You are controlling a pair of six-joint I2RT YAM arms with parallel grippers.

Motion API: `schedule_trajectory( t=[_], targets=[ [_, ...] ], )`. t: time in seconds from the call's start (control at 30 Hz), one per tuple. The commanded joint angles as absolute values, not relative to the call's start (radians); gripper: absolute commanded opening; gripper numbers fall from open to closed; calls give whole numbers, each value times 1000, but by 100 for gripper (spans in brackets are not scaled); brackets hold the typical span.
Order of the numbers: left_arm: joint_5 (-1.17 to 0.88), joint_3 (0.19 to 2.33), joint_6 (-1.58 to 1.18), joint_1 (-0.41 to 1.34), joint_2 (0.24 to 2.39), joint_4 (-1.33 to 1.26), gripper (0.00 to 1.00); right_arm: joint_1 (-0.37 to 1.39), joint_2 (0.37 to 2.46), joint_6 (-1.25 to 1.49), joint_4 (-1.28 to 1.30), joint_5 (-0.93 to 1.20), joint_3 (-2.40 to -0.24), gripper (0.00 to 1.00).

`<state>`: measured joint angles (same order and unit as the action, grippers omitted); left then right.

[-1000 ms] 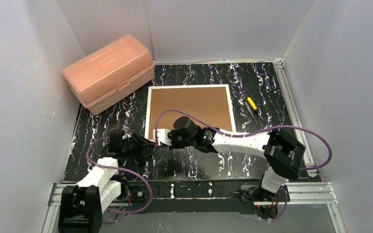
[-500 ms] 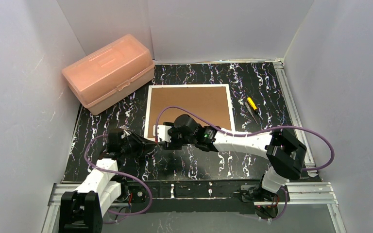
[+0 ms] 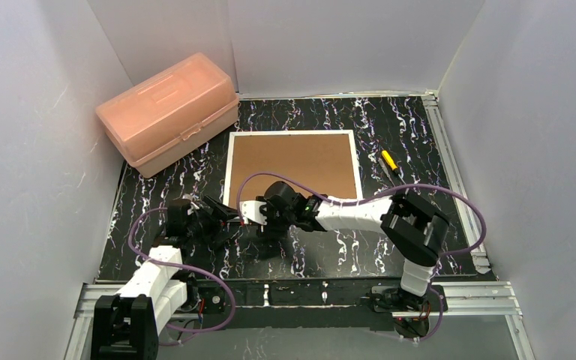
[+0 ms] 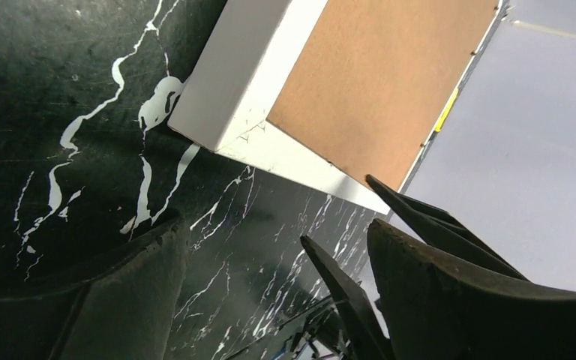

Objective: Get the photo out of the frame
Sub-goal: Turn over the photo frame at the center of the board.

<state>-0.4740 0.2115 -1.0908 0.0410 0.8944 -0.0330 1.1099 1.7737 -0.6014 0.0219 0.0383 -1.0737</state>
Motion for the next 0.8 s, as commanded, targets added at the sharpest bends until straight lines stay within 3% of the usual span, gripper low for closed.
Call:
schedule_trajectory(
  t=[0.0,0.23,0.37,0.63,0.67,0.77],
  targets=[
    [-432,159,-1136,38,873,-87,86,1081,1807,-601,24,84,-1132,72],
    [-337,123,-1138,38,792,-87,88,1063,1891,-611,26,117,-1174,62],
    [-332,123,-1133,38,865,-126,88,1062,1943,-624,49,97,-1208,49],
    [-344,117,-1145,37,1044,-364,89,1065,2003,-623,31,77,-1235,48],
    [-338,125,-1142,37,1056,-365,88,1063,2010,-622,29,79,-1240,46],
    [-321,152,-1126,36,1106,-370,88,1064,2030,-619,10,75,-1252,28]
  ],
)
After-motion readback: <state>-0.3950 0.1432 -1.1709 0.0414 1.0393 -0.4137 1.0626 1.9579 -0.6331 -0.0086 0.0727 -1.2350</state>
